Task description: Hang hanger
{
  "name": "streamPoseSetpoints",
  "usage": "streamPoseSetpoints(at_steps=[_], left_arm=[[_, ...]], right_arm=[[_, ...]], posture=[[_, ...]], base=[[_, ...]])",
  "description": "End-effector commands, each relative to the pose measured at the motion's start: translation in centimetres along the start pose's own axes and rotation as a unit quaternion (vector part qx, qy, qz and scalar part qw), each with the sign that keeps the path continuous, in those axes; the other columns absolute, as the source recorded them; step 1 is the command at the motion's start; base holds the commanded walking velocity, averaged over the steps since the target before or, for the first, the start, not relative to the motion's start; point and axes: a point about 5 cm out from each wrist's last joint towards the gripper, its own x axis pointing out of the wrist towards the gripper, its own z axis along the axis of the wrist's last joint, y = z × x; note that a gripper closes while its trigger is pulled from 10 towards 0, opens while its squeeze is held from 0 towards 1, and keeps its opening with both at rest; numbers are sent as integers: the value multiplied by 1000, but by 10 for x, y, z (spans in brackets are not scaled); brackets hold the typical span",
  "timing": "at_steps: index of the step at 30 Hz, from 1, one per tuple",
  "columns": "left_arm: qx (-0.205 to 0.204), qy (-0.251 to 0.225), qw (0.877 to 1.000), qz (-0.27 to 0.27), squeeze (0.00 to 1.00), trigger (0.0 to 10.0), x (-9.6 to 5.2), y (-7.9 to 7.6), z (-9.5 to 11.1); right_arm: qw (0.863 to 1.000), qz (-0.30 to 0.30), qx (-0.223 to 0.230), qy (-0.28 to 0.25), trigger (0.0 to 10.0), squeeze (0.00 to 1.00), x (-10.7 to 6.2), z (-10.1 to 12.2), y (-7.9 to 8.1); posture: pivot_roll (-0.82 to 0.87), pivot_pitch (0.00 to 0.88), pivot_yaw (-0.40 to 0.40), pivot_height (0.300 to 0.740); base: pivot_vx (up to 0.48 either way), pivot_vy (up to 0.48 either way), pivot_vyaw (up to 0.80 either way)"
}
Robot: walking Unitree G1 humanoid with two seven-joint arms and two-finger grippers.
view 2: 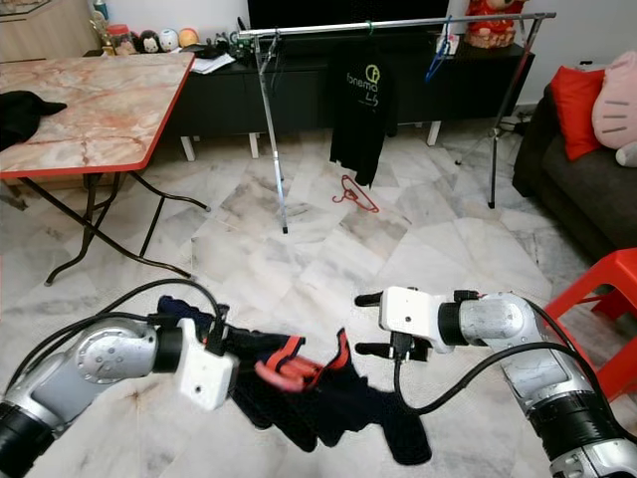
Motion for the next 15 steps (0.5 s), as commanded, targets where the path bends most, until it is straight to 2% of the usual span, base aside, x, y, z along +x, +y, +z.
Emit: streamPoseSetpoints(at_steps=[1,2,4,5,6,7,10,14,15], left_arm=[[26,-4,1000,-9,0,10000,-2,1,3],[29,7,999,-12,0,10000,-4,-1,0],[29,14,999,-14,0,10000,-5,-1,-2],[24,16,1000,-12,0,10000,-5,-2,-3],[11,22,1000,-10,0,10000,-5,-2,-5],[-5,26,1000,-6,0,10000,-6,-3,-7],[-69,31,997,33,0,10000,-5,-3,-12],[-105,31,991,78,0,10000,-4,0,-15],[-114,30,989,87,0,10000,-4,1,-16]], right_arm=[[1000,-4,-2,-1,10000,0,-4,-1,-4],[1000,-2,-8,17,10000,0,-7,-7,-6],[1000,7,0,13,10000,0,-11,-9,-8],[1000,12,9,3,10000,459,-12,-8,-9],[1000,15,25,-10,10000,706,-14,-6,-12],[999,10,42,-21,10000,1000,-16,-5,-15],[994,-50,94,-34,10000,1000,-15,-6,-30],[987,-106,122,-24,10000,1000,-5,-9,-34],[984,-117,128,-23,10000,176,-1,-10,-33]], posture=[[-17,45,29,740],[-13,43,27,740],[-11,42,24,740],[-9,42,21,740],[-9,42,21,740],[-9,42,21,740],[-12,37,17,740],[-10,38,13,740],[-8,40,12,740]], base=[[0,0,0],[0,0,0],[0,0,0],[0,0,0],[0,0,0],[0,0,0],[0,0,0],[0,0,0],[0,0,0]])
